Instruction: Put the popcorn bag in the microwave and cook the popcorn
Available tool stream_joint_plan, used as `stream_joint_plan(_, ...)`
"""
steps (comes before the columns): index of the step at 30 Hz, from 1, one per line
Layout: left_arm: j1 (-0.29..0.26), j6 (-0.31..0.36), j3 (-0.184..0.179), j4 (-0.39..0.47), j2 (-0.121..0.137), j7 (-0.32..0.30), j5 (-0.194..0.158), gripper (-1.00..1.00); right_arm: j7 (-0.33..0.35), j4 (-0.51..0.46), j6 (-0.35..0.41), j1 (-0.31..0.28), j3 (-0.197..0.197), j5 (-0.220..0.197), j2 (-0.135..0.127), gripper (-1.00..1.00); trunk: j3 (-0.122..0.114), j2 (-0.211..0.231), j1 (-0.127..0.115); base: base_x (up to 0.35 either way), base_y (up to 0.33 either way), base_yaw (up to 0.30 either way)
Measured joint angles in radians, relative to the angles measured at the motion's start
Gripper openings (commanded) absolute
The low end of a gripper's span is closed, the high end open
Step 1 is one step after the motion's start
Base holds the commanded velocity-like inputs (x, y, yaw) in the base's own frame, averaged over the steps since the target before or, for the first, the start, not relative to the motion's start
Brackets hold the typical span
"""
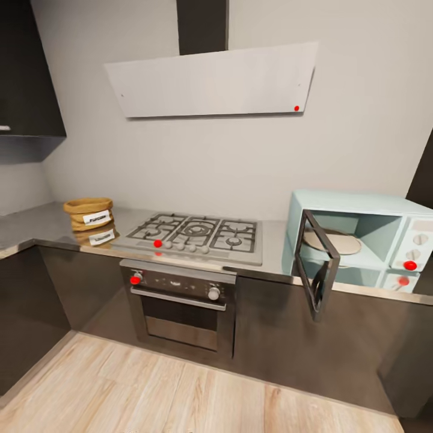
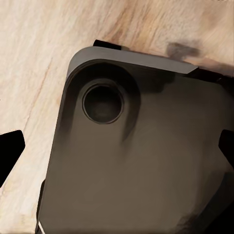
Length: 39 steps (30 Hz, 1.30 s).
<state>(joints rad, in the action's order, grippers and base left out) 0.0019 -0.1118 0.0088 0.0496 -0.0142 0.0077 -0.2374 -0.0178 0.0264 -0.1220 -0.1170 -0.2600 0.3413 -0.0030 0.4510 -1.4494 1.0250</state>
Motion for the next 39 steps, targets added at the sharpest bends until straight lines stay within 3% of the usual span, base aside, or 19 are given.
stream_joint_plan(15,0.0,0.0,0.002,0.002,0.002,-0.001,0.0,1.0,0.0,0.0,0.003,0.0,0.003,0.007,0.0,1.0,0.0,0.0,0.0,0.0,0.0,0.3)
stream_joint_plan(20,0.0,0.0,0.003,0.002,0.002,-0.001,0.0,1.0,0.0,0.001,0.001,0.0,0.003,0.137,0.003,1.0,0.0,0.0,0.0,0.0,0.0,0.3)
stream_joint_plan(23,0.0,0.0,0.003,0.002,0.002,-0.001,-0.001,1.0,0.0,0.002,0.0,0.0,0.003,0.166,0.003,1.0,0.0,0.0,0.0,0.0,0.0,0.3)
stream_joint_plan(34,0.0,0.0,0.002,0.002,0.002,-0.007,0.0,1.0,0.0,0.001,0.0,0.0,0.002,0.172,0.003,1.0,0.0,0.0,0.0,0.055,0.044,0.298)
stream_joint_plan(39,0.0,0.008,0.001,0.0,0.002,-0.009,0.0,1.0,0.003,0.001,0.0,0.0,-0.001,0.168,0.001,1.0,0.0,0.0,-0.001,0.277,0.215,0.054)
